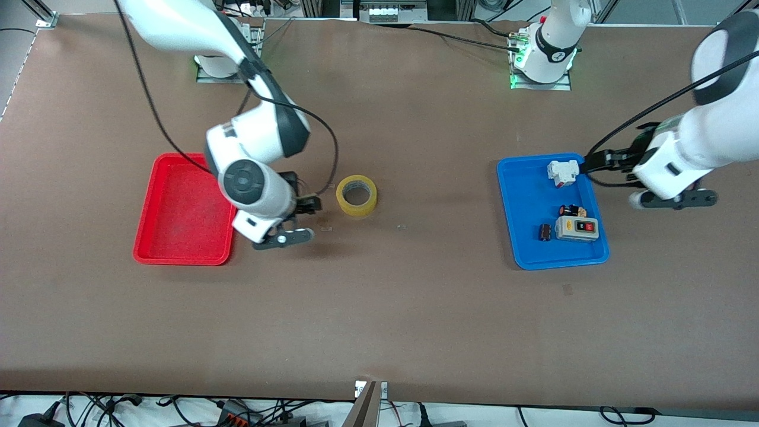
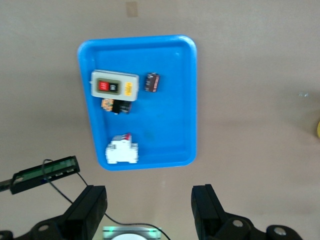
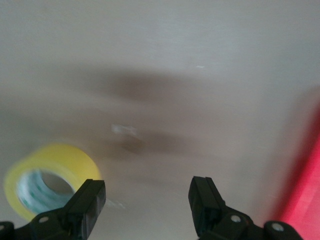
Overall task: Place and move tape with both arms
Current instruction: 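Grasp the tape roll with the right gripper while the left gripper withdraws, then carry the tape with the right gripper and lower it into the red tray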
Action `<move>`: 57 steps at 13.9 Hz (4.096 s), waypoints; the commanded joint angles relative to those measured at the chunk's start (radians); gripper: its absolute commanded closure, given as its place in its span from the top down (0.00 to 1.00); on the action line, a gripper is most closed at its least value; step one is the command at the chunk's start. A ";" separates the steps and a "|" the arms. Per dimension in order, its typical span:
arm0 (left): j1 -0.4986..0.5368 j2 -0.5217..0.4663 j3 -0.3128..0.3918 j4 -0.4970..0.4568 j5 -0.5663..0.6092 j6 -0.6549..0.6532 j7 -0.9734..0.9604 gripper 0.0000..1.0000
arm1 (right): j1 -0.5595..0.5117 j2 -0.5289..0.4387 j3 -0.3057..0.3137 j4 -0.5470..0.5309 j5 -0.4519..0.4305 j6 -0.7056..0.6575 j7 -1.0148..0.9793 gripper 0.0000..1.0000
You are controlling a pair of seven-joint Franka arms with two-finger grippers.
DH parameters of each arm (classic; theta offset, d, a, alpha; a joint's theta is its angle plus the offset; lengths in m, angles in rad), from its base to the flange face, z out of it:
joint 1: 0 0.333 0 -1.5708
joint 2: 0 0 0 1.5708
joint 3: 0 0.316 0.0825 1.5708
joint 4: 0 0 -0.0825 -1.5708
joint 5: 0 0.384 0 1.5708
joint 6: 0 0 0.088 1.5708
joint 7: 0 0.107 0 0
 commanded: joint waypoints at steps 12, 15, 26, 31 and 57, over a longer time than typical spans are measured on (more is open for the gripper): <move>-0.045 -0.184 0.112 -0.047 0.098 0.096 0.215 1.00 | 0.141 0.069 -0.008 -0.074 0.017 0.036 0.197 1.00; -0.056 -0.190 0.114 -0.047 0.093 0.085 0.214 1.00 | 0.146 0.067 -0.010 -0.072 0.080 0.053 0.192 1.00; -0.030 -0.199 0.120 -0.044 0.048 0.091 0.263 1.00 | 0.146 0.078 -0.010 -0.066 0.081 0.067 0.192 0.20; -0.028 -0.196 0.123 -0.047 0.056 0.088 0.249 1.00 | 0.074 -0.060 -0.021 -0.053 0.081 0.035 0.182 0.05; -0.030 -0.194 0.105 -0.029 0.081 0.008 0.165 1.00 | -0.586 -0.311 -0.025 -0.493 -0.100 0.092 -0.446 1.00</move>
